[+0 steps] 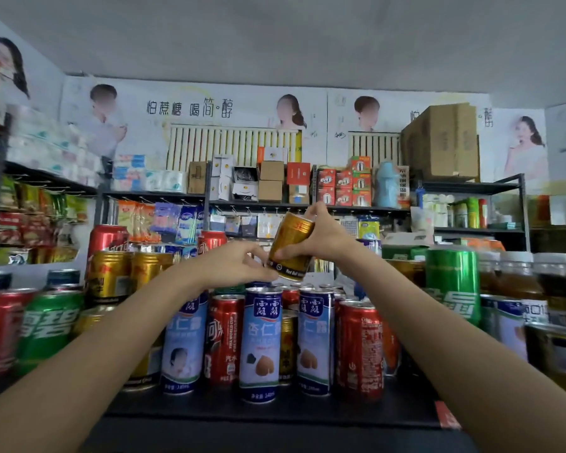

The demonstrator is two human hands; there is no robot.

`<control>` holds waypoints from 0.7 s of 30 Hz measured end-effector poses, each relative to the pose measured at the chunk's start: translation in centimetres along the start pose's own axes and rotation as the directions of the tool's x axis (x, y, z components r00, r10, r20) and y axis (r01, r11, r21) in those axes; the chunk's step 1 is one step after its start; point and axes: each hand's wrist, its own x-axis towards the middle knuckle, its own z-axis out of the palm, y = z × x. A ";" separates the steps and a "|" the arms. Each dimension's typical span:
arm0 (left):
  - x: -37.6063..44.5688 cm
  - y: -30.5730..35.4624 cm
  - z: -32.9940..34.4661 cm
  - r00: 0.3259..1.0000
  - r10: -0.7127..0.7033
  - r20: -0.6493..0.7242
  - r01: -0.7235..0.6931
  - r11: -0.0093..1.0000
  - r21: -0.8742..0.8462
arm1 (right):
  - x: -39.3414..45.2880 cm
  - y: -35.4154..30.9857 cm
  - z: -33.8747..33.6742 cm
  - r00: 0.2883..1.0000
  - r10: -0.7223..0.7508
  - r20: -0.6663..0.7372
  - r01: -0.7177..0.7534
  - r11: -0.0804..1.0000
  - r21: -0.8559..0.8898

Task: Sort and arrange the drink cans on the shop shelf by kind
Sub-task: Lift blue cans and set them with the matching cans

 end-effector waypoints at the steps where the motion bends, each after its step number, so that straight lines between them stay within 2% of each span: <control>1: 0.1 -0.3 0.0 1.000 -0.011 0.019 0.011 1.000 0.003 | 0.2 0.1 0.4 0.999 0.019 0.034 -0.019 1.000 -0.018; 5: 0.0 -1.0 0.6 0.993 -0.011 0.120 -0.005 0.991 0.131 | 0.6 0.4 1.1 0.988 0.096 0.120 -0.085 0.992 -0.095; 10: 0.4 -1.4 1.1 0.995 0.010 0.103 -0.031 0.978 0.207 | 0.8 0.7 1.9 0.951 0.173 0.257 -0.115 0.968 -0.224; 17: 1.0 -1.8 1.3 0.992 -0.002 0.128 -0.019 0.986 0.168 | 1.0 1.1 1.5 0.916 0.209 0.343 -0.143 0.967 -0.209; 21: 0.8 -1.9 1.2 0.992 0.000 0.123 -0.021 0.986 0.167 | 0.4 0.9 0.5 0.927 0.196 0.319 -0.151 0.976 -0.160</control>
